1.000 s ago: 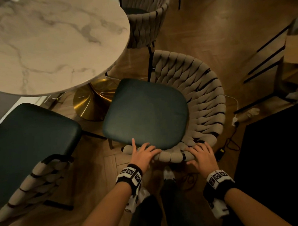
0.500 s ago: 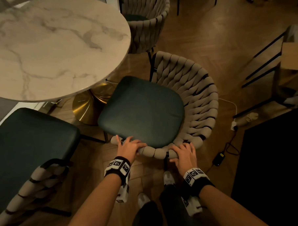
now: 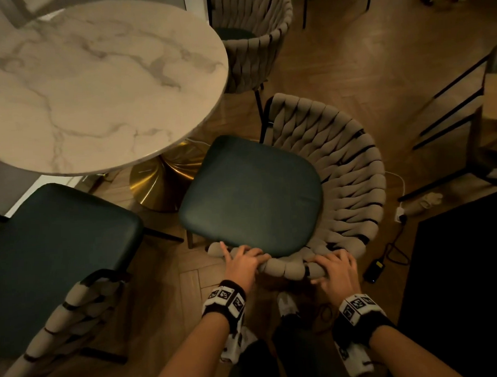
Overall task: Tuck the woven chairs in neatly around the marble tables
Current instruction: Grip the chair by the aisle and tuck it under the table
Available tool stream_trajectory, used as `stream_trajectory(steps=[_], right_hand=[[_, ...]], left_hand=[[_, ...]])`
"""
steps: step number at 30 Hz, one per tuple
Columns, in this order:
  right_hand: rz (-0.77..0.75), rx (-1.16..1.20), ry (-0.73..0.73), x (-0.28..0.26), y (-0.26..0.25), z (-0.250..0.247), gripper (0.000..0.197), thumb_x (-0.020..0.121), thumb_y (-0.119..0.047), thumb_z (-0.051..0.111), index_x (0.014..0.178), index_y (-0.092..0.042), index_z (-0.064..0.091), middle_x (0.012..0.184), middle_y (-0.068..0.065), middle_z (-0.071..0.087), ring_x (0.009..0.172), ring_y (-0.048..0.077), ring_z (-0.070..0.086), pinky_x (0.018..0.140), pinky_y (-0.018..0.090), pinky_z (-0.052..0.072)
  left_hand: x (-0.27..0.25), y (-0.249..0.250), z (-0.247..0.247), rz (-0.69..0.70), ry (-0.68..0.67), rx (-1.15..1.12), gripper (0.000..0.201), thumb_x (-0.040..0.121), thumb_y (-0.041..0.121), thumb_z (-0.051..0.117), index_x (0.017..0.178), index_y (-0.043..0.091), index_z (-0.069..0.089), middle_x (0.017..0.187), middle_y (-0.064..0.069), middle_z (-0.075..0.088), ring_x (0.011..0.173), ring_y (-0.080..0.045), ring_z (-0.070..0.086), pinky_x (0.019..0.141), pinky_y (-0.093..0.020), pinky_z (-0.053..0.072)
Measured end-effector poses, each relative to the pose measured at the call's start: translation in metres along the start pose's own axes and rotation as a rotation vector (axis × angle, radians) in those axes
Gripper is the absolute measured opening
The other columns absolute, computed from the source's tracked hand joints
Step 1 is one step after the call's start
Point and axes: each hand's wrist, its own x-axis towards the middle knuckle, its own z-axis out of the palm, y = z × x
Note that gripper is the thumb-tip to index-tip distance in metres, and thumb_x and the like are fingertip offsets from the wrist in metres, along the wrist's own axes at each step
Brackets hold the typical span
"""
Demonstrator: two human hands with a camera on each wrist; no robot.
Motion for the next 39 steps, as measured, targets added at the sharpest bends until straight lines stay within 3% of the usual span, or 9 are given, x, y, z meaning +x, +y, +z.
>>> stream_trajectory(steps=[8, 12, 15, 18, 21, 23, 28, 33, 39], right_hand=[[-0.041, -0.009, 0.006, 0.04, -0.05, 0.009, 0.046, 0.069, -0.032, 0.076, 0.111, -0.034, 0.059, 0.103, -0.001, 0.064, 0.108, 0.026, 0.043, 0.104, 0.044, 0.026], [-0.083, -0.043, -0.026, 0.04, -0.062, 0.007, 0.048, 0.068, -0.042, 0.075, 0.113, -0.036, 0.058, 0.103, -0.001, 0.065, 0.108, 0.027, 0.045, 0.097, 0.044, 0.031], [-0.14, -0.055, -0.079, 0.042, -0.06, 0.0, 0.049, 0.072, -0.05, 0.069, 0.117, -0.035, 0.056, 0.108, -0.001, 0.065, 0.11, 0.027, 0.044, 0.093, 0.043, 0.032], [-0.221, -0.071, -0.132, 0.048, -0.051, -0.014, 0.049, 0.08, -0.058, 0.058, 0.122, -0.033, 0.051, 0.116, -0.002, 0.061, 0.11, 0.024, 0.045, 0.091, 0.041, 0.033], [-0.222, 0.006, -0.093, 0.052, -0.04, -0.031, 0.048, 0.085, -0.054, 0.053, 0.128, -0.032, 0.047, 0.123, -0.001, 0.058, 0.115, 0.022, 0.047, 0.096, 0.041, 0.035], [-0.202, 0.073, -0.051, 0.054, -0.036, -0.04, 0.046, 0.088, -0.05, 0.052, 0.129, -0.031, 0.046, 0.125, 0.0, 0.057, 0.117, 0.022, 0.047, 0.096, 0.042, 0.037], [-0.177, 0.158, 0.032, 0.056, 0.0, -0.078, 0.042, 0.089, -0.035, 0.055, 0.13, -0.032, 0.044, 0.125, -0.003, 0.055, 0.118, 0.017, 0.047, 0.098, 0.04, 0.041], [-0.056, 0.189, 0.024, 0.066, 0.074, -0.108, 0.039, 0.09, -0.034, 0.052, 0.128, -0.034, 0.043, 0.131, -0.008, 0.049, 0.119, 0.012, 0.044, 0.1, 0.039, 0.039], [-0.017, 0.235, -0.02, 0.114, 0.188, -0.131, 0.044, 0.082, -0.024, 0.061, 0.121, -0.037, 0.048, 0.122, -0.012, 0.053, 0.111, 0.008, 0.05, 0.098, 0.036, 0.045]], left_hand=[[0.017, -0.047, -0.027, -0.118, 0.077, 0.009, 0.063, 0.085, -0.006, 0.038, 0.134, 0.035, 0.039, 0.142, -0.003, 0.038, 0.141, -0.022, 0.015, 0.106, -0.073, 0.0], [0.018, -0.058, -0.026, -0.138, 0.061, 0.04, 0.063, 0.087, -0.005, 0.041, 0.134, 0.036, 0.037, 0.142, -0.003, 0.036, 0.141, -0.024, 0.013, 0.108, -0.072, 0.001], [0.017, -0.049, -0.028, -0.205, 0.067, 0.04, 0.059, 0.087, -0.003, 0.043, 0.133, 0.034, 0.038, 0.143, -0.003, 0.036, 0.142, -0.025, 0.011, 0.107, -0.073, -0.001], [0.019, -0.024, -0.038, -0.262, 0.049, 0.109, 0.052, 0.087, 0.004, 0.047, 0.132, 0.03, 0.038, 0.139, -0.006, 0.042, 0.14, -0.028, 0.019, 0.106, -0.074, -0.002], [0.03, 0.004, -0.041, -0.223, 0.053, 0.107, 0.053, 0.085, 0.009, 0.049, 0.132, 0.03, 0.036, 0.133, -0.004, 0.047, 0.132, -0.025, 0.032, 0.108, -0.072, -0.001], [0.033, 0.017, -0.042, -0.195, 0.049, 0.047, 0.059, 0.082, 0.008, 0.049, 0.135, 0.029, 0.033, 0.136, -0.003, 0.045, 0.133, -0.024, 0.031, 0.11, -0.069, -0.001], [0.069, 0.06, -0.058, -0.042, 0.025, -0.016, 0.066, 0.078, 0.007, 0.054, 0.137, 0.024, 0.03, 0.141, -0.005, 0.04, 0.133, -0.026, 0.031, 0.114, -0.058, 0.014], [0.122, 0.117, -0.068, 0.143, 0.008, -0.104, 0.054, 0.082, 0.006, 0.048, 0.133, 0.021, 0.036, 0.137, -0.006, 0.043, 0.125, -0.028, 0.039, 0.102, -0.048, 0.038], [0.192, 0.202, -0.061, 0.182, -0.033, -0.222, 0.048, 0.089, 0.007, 0.044, 0.135, 0.018, 0.036, 0.141, -0.006, 0.04, 0.126, -0.026, 0.038, 0.107, -0.041, 0.035]])
